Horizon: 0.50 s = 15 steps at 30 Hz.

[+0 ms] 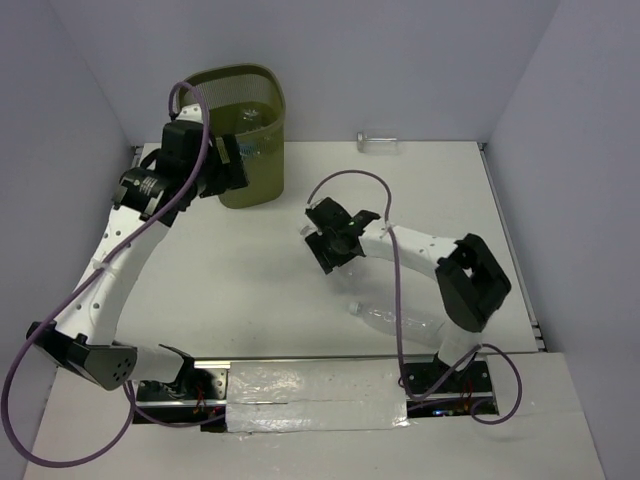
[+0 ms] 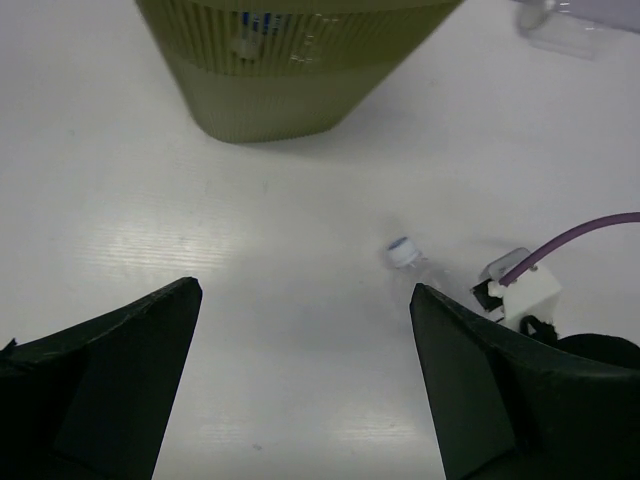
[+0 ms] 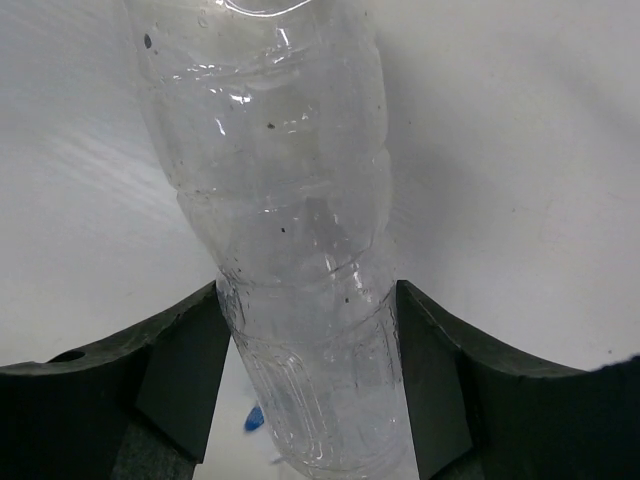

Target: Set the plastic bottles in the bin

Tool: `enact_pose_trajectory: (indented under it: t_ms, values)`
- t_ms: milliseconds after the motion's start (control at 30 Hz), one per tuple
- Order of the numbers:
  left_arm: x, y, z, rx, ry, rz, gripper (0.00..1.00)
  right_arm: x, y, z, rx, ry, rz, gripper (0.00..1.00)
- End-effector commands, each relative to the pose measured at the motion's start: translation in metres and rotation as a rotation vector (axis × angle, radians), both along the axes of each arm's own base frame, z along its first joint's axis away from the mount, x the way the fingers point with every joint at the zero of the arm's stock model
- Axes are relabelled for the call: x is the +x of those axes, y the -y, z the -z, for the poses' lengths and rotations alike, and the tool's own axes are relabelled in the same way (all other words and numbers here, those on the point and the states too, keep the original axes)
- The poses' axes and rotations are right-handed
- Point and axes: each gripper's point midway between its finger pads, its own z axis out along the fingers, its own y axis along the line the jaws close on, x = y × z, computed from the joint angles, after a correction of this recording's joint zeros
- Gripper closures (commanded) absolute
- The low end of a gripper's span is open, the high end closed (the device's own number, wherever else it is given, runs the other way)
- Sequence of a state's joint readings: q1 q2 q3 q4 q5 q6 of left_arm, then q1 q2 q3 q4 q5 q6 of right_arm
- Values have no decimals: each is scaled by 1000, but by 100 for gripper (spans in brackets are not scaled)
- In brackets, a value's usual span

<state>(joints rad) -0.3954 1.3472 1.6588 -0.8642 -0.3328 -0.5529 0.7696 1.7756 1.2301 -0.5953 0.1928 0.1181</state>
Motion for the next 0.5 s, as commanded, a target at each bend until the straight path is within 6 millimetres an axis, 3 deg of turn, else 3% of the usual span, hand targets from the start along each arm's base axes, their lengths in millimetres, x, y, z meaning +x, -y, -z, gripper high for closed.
enact_pose_trajectory:
  t_ms: [0, 67, 100, 200, 433, 467]
  values:
    - [3, 31, -28, -209, 31, 113, 1, 12, -23, -86, 240, 157, 10, 36]
    - [5, 44, -32, -361, 19, 168, 1, 4, -35, -126, 385, 195, -11, 36]
    - [5, 63, -45, -456, 43, 266, 1, -3, -42, -137, 446, 186, -36, 37]
    - [9, 81, -44, -570, 17, 324, 1, -12, -46, -166, 552, 204, -24, 38]
    - [25, 106, -9, -682, -100, 356, 1, -23, -40, -180, 609, 214, -1, 38]
    - [27, 111, -11, -709, -91, 368, 1, -25, -39, -185, 621, 221, -3, 38]
